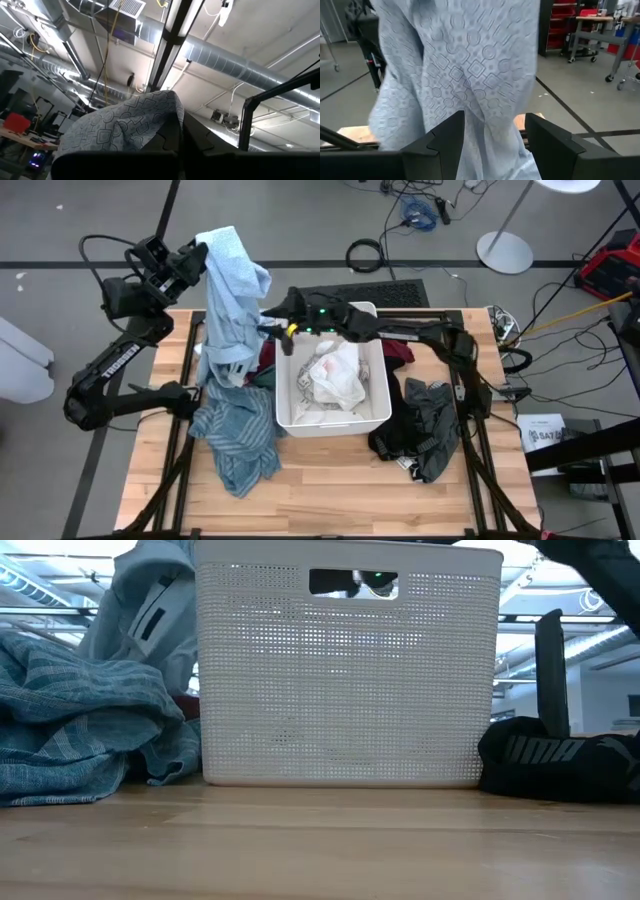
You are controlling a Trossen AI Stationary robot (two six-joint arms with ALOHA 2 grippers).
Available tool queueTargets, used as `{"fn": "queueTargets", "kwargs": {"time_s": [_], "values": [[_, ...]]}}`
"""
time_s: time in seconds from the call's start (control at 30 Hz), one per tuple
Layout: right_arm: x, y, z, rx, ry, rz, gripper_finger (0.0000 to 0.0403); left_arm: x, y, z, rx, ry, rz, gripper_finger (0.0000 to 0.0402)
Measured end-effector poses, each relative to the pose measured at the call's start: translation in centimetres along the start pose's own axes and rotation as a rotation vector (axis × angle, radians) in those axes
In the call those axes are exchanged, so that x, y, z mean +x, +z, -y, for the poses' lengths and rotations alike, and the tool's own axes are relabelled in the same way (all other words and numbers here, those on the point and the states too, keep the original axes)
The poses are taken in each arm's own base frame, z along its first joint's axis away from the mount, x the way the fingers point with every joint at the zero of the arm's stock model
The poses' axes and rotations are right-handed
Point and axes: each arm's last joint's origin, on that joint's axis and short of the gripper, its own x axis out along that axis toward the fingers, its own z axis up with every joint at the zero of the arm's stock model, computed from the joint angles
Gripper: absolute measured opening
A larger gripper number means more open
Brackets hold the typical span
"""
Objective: Sort clothes
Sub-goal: Move the gray and white shirt to the middle left of the table
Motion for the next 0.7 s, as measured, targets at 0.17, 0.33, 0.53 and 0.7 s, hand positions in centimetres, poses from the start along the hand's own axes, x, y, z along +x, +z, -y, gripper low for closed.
{"fn": "queueTargets", "kwargs": {"time_s": [0.17, 0.33, 0.53, 0.7], "values": [[2.0, -0.3, -0.3, -0.026, 0.011, 0.025, 0.0196, -0.1, 0.1, 0.3, -0.001, -0.01, -0.003, 0.0004], [4.1, -0.8, -1.0, -0.049, 0.033, 0.087, 0.0196, 0.0, 0.0, 0.3, -0.026, -0.015, -0.008, 0.0004], [5.4, -0.9, -1.6, -0.05, 0.055, 0.109, 0.0148, 0.1, -0.3, 0.8, -0.041, -0.047, -0.034, 0.0004], [5.4, -0.7, -1.7, -0.073, 0.101, 0.134, 0.0017, -0.2, 0.1, 1.9, -0.019, -0.087, -0.053, 0.0004]]}}
